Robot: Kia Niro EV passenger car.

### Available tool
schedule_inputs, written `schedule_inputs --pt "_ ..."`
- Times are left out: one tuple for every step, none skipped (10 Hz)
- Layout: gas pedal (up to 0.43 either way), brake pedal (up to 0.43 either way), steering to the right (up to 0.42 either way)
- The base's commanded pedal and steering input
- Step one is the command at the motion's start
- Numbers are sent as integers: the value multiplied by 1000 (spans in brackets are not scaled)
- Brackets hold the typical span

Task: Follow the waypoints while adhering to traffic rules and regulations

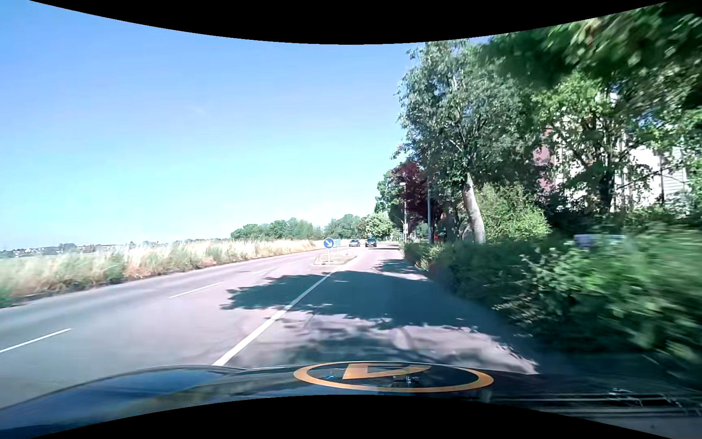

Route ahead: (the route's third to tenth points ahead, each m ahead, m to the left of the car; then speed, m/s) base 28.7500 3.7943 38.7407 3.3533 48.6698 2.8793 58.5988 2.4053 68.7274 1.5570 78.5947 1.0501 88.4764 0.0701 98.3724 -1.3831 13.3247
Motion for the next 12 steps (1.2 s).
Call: schedule_inputs --pt "209 0 3" --pt "209 0 3" --pt "209 0 3" --pt "209 0 4" --pt "197 0 3" --pt "197 0 3" --pt "177 0 4" --pt "150 0 3" --pt "150 0 4" --pt "138 0 3" --pt "138 0 3" --pt "138 0 4"
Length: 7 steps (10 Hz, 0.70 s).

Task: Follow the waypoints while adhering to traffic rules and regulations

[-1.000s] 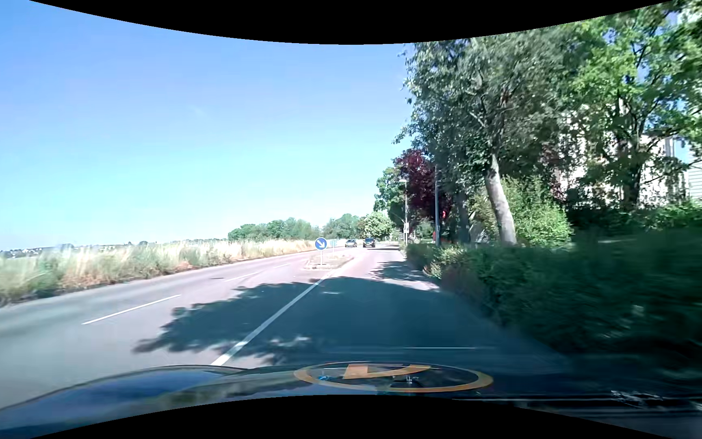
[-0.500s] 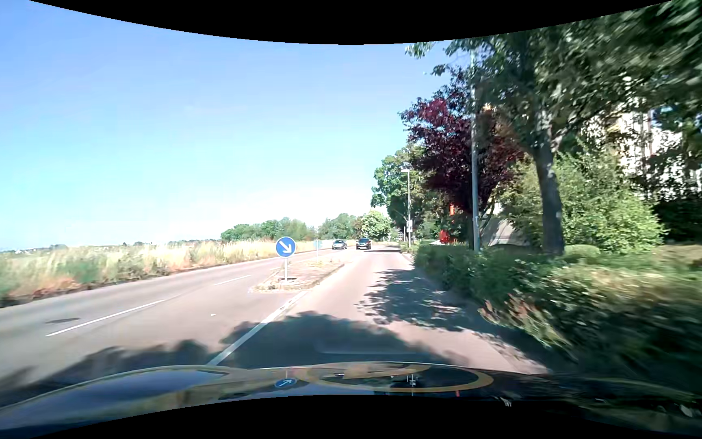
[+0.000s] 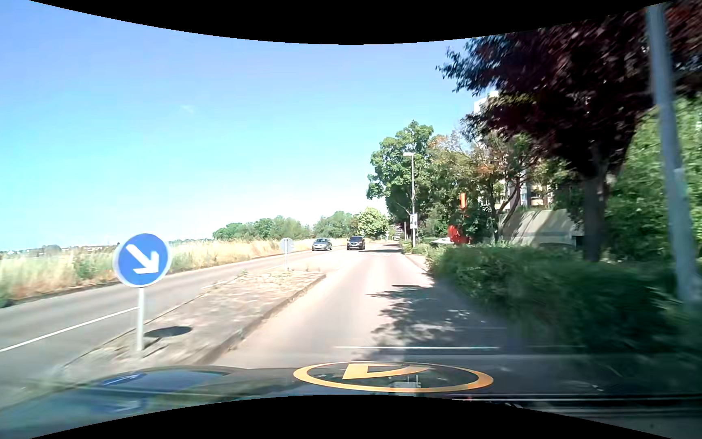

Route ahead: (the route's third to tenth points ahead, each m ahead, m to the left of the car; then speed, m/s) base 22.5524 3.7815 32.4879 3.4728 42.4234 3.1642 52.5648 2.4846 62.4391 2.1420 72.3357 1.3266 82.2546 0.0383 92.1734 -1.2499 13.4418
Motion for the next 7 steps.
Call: schedule_inputs --pt "138 0 4" --pt "138 0 4" --pt "138 0 4" --pt "138 0 4" --pt "130 0 4" --pt "118 0 3" --pt "110 0 4"
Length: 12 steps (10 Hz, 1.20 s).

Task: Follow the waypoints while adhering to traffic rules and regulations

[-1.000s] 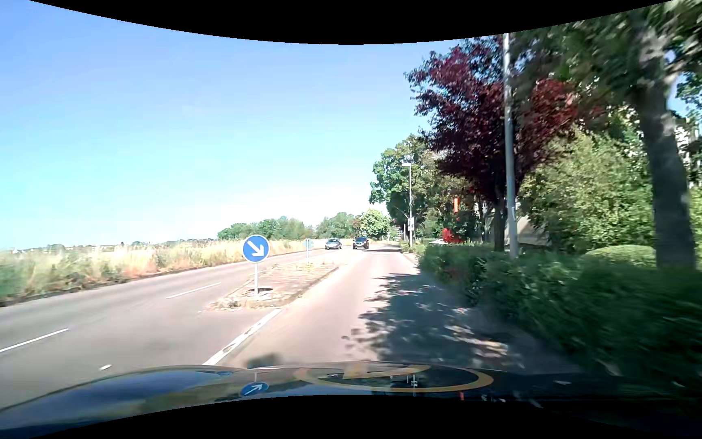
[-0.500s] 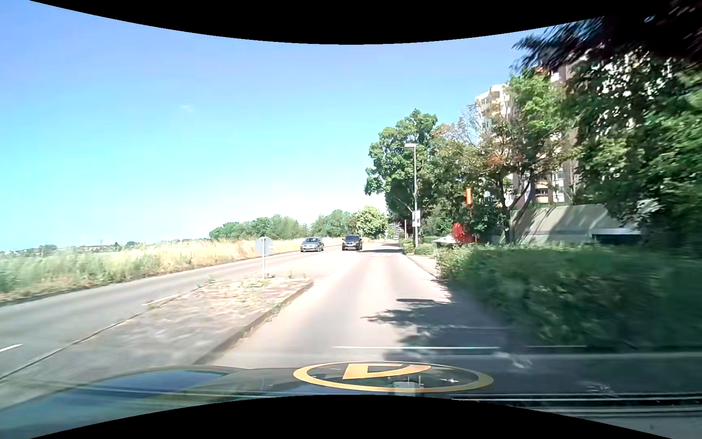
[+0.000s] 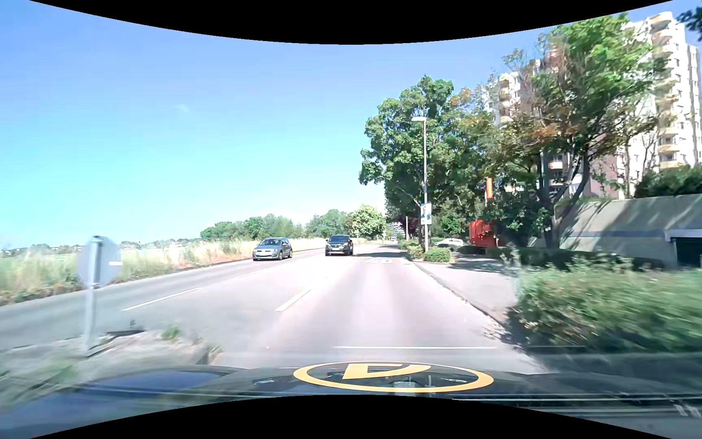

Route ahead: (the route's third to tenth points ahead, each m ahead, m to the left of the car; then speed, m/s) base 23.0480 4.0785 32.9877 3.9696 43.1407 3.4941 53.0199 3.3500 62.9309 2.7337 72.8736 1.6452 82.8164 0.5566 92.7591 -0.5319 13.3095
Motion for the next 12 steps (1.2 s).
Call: schedule_inputs --pt "110 0 4" --pt "110 0 4" --pt "110 0 4" --pt "110 0 3" --pt "110 0 4" --pt "110 0 3" --pt "118 0 3" --pt "118 0 4" --pt "118 0 4" --pt "118 0 3" --pt "118 0 4" --pt "110 0 3"
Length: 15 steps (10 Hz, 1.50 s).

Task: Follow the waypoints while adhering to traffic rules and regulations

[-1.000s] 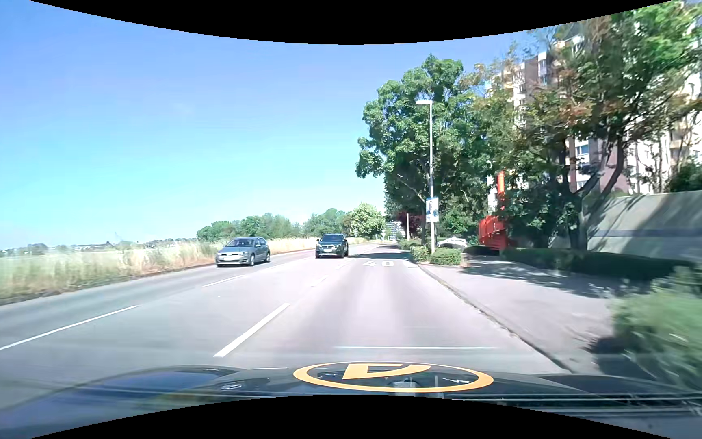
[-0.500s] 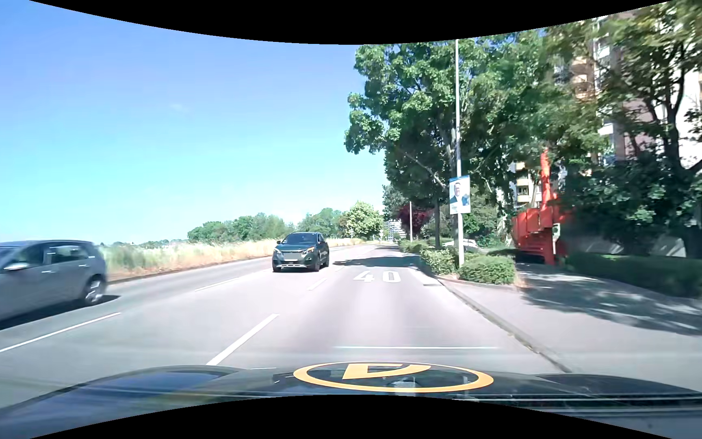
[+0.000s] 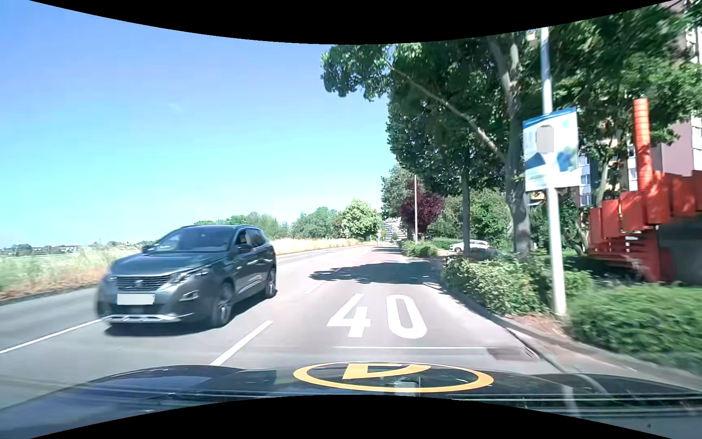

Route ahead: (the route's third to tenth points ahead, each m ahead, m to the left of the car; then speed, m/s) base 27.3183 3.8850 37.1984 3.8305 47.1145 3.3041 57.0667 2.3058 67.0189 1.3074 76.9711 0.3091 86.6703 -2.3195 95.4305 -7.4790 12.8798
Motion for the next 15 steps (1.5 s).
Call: schedule_inputs --pt "110 0 4" --pt "110 0 4" --pt "110 0 4" --pt "118 0 4" --pt "118 0 3" --pt "118 0 3" --pt "118 0 3" --pt "118 0 4" --pt "138 0 4" --pt "150 0 4" --pt "177 0 4" --pt "177 0 4" --pt "177 0 4" --pt "177 0 4" --pt "169 0 4"
